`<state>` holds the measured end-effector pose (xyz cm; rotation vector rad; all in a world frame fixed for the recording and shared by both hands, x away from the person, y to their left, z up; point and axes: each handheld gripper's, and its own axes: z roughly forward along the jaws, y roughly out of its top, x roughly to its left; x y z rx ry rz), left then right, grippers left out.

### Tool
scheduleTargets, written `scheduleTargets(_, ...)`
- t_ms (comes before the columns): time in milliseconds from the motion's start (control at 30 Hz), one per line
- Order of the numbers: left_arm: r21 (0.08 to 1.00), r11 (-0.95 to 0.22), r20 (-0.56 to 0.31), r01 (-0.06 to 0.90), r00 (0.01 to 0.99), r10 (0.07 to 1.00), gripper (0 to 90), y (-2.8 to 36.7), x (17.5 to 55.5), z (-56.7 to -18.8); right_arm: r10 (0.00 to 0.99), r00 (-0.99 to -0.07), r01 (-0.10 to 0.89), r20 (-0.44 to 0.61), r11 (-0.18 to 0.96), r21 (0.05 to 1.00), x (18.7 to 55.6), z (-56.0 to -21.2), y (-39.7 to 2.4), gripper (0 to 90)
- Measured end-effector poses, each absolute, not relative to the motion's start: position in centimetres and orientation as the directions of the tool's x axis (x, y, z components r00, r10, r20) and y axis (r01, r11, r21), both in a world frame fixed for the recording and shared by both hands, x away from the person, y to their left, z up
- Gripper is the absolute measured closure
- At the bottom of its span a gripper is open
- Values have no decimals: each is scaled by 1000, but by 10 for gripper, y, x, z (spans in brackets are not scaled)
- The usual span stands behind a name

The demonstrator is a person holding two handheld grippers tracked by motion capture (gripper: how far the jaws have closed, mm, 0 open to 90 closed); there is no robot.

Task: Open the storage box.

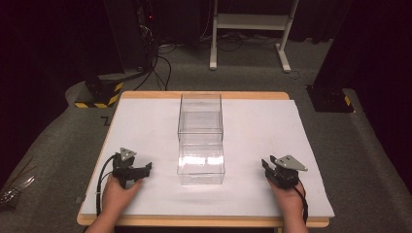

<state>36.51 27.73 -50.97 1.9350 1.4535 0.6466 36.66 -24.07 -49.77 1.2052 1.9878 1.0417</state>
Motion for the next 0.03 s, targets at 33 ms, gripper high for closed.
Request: scheduleTargets(33,729,-197,15,655,273,962,113,277,365,-510,904,-420,447,-81,284,848,367,-498,-241,595)
